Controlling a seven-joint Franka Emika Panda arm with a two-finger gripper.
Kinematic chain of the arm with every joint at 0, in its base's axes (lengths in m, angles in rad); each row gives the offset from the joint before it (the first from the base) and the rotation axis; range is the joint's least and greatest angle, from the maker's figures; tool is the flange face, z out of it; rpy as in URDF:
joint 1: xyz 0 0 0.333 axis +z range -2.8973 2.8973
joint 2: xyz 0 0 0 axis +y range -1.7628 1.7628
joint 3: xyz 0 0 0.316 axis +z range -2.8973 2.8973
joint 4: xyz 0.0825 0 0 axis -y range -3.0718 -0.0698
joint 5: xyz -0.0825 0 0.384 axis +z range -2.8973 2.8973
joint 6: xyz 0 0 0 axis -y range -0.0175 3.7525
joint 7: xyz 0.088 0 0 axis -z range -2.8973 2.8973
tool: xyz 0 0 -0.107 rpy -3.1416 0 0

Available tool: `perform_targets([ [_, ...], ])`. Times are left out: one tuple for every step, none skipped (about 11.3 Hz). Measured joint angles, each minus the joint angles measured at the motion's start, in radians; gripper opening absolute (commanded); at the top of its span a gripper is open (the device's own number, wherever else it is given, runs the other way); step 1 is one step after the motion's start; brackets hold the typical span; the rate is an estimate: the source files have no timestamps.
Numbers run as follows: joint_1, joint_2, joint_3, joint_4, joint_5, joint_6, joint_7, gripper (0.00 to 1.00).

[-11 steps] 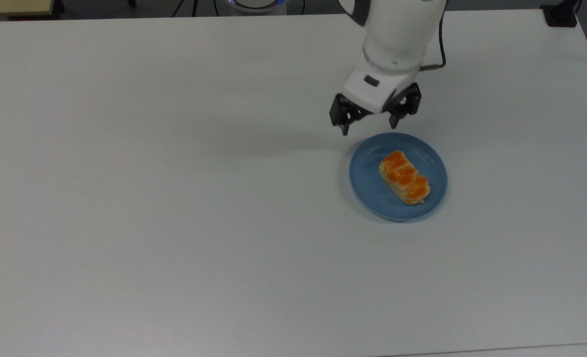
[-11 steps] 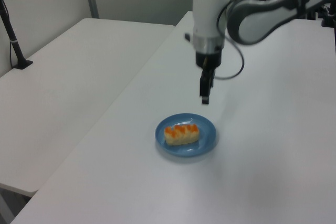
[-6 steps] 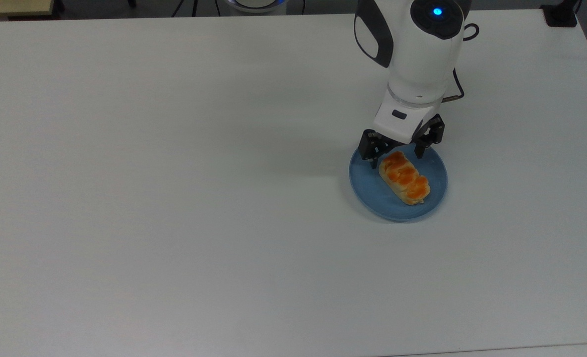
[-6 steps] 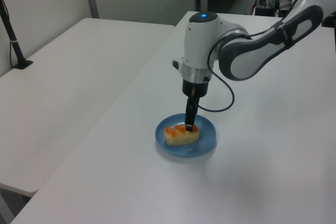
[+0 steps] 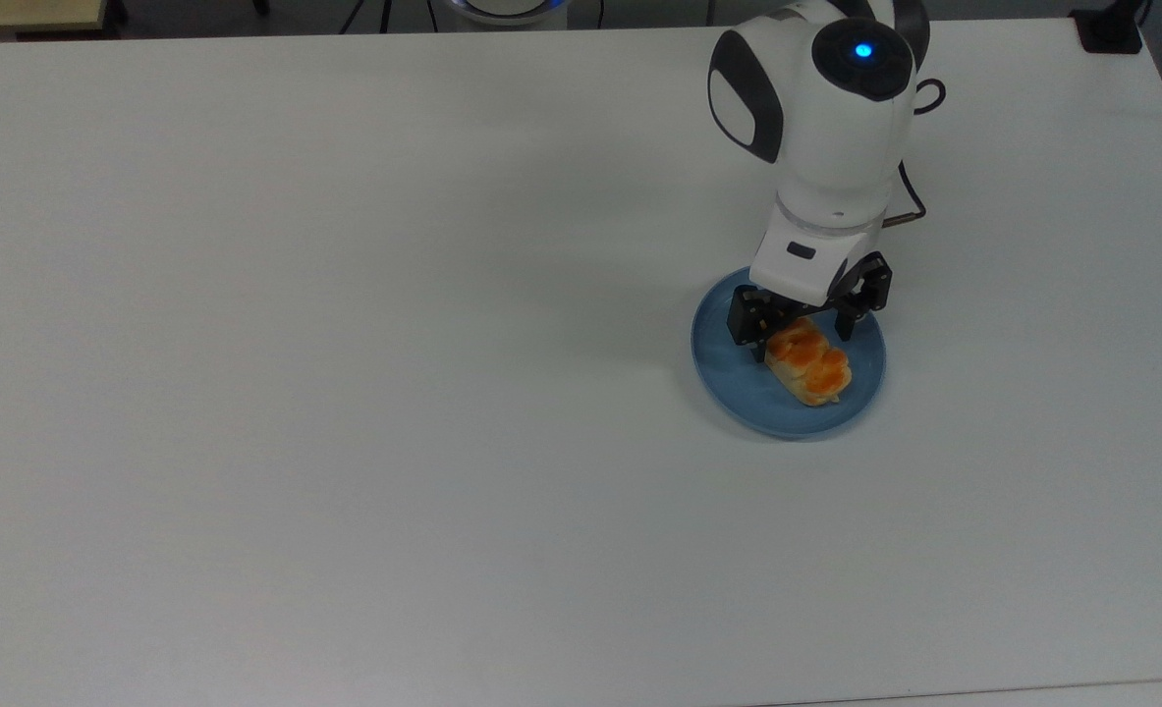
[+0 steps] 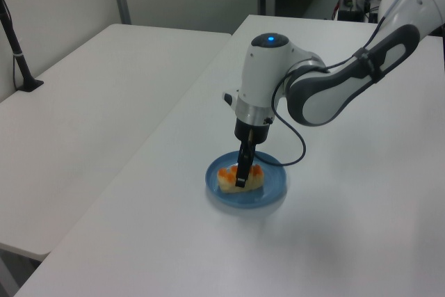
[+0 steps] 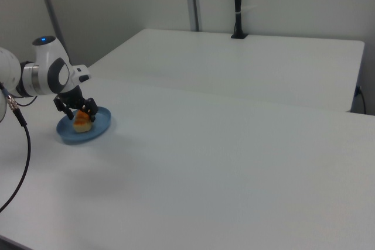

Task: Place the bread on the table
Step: 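Lift the bread roll off the plate and carry it beside the plate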

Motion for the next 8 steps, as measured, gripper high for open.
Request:
perform_targets([
  [0.002, 0.011, 0.0, 0.0, 0.0, 0.012, 0.0, 0.43],
  [0.008, 0.018, 0.0, 0.002, -0.001, 0.019, 0.0, 0.38],
  [0.011, 0.019, -0.001, 0.006, -0.001, 0.019, 0.0, 0.38],
  [0.012, 0.019, -0.001, 0.01, -0.001, 0.019, 0.0, 0.38],
  [0.012, 0.018, -0.002, 0.017, -0.001, 0.019, 0.0, 0.38],
  [0.011, 0.012, -0.007, 0.029, -0.001, 0.019, 0.0, 0.39],
  [0.008, -0.005, -0.015, 0.037, -0.001, 0.017, 0.001, 0.39],
  [0.003, -0.027, -0.036, 0.038, -0.001, -0.009, 0.012, 0.39],
])
